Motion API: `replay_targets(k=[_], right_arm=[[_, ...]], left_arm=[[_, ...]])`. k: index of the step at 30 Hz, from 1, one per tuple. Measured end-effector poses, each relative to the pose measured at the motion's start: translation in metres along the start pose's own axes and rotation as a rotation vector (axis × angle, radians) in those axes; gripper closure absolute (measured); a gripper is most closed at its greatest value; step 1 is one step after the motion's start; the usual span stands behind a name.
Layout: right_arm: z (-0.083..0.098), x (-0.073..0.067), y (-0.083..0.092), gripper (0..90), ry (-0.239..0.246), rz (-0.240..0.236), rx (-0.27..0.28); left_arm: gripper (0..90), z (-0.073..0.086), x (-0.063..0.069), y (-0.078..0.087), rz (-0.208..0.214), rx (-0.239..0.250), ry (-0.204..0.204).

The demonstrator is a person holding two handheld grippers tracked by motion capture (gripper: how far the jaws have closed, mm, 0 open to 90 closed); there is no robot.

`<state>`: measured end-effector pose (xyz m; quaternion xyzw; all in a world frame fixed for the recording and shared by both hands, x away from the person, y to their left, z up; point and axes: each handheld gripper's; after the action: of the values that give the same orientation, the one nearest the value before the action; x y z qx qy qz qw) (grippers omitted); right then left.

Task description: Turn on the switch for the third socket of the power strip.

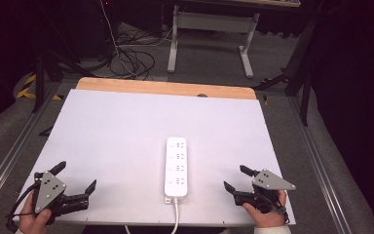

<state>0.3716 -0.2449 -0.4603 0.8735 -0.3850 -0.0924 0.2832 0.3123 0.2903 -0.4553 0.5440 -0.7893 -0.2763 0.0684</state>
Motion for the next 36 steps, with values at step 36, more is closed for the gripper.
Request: replay_targets(k=[36], right_arm=[[-0.081,-0.022,-0.016,28.6,0.113,-0.140,-0.034]], left_arm=[[0.0,0.001,-0.001,-0.001,-0.012,-0.007,0.004]])
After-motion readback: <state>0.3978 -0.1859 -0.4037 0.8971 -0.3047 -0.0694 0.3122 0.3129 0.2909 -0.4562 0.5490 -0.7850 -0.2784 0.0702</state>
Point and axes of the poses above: each handheld gripper's, and its own axes: y roughly backward along the jaws, z roughly out of its underside, x roughly to its right, and after that the axes turned 9 degrees about -x, right-handed
